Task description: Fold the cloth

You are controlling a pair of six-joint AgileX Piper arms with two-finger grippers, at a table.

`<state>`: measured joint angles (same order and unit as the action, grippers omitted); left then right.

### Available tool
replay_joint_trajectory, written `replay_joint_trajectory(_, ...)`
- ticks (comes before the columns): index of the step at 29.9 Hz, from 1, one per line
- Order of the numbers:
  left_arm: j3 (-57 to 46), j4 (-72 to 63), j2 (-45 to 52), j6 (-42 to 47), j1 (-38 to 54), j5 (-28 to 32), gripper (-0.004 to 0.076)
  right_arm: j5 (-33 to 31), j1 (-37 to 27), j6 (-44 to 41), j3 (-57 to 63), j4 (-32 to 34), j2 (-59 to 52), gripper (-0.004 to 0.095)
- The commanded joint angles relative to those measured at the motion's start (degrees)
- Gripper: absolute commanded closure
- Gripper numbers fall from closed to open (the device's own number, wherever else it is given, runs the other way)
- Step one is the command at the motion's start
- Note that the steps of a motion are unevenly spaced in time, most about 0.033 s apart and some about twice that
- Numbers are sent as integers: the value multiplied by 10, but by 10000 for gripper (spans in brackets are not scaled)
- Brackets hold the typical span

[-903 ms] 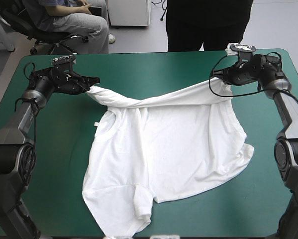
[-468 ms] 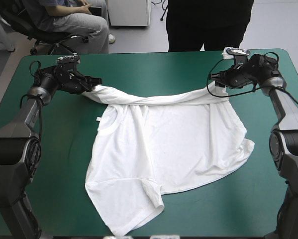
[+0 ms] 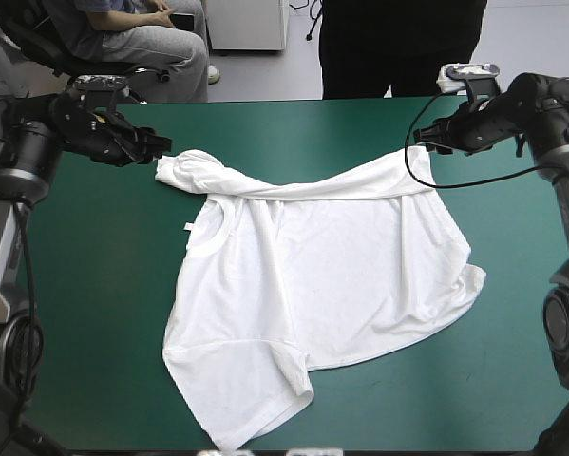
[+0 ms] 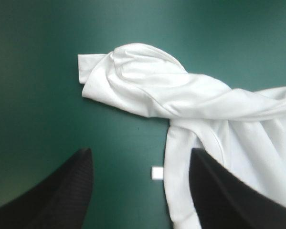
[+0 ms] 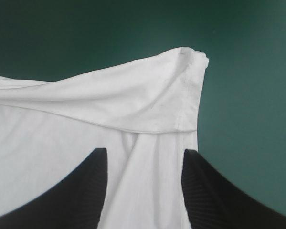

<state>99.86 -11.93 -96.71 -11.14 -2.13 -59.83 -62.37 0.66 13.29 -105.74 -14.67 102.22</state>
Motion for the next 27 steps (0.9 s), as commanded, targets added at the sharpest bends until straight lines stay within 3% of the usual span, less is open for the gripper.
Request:
replay_joint_trajectory(1, 8, -5, 76, -1, -3, -25, 302, -23, -6, 3, -20, 6, -85, 459)
replay_joint_trajectory(8, -63, 18, 143, 17, -34, -50, 302, -21, -6, 2, 14, 6, -153, 460)
replay_joint_trajectory(13, -118, 119, 143, 78, -109, -56, 344, -25, -6, -1, 35, 5, -155, 459)
replay_joint_trajectory(18, -164, 137, 123, 115, -153, -55, 330, -23, -6, -1, 68, 4, -155, 459)
replay_joint_trajectory(22, -197, 119, 95, 115, -158, -53, 265, -26, -6, -1, 90, 6, -156, 460)
replay_joint_trajectory(27, -212, 119, 43, 115, -158, -48, 265, -24, -6, 0, 106, 8, -156, 460)
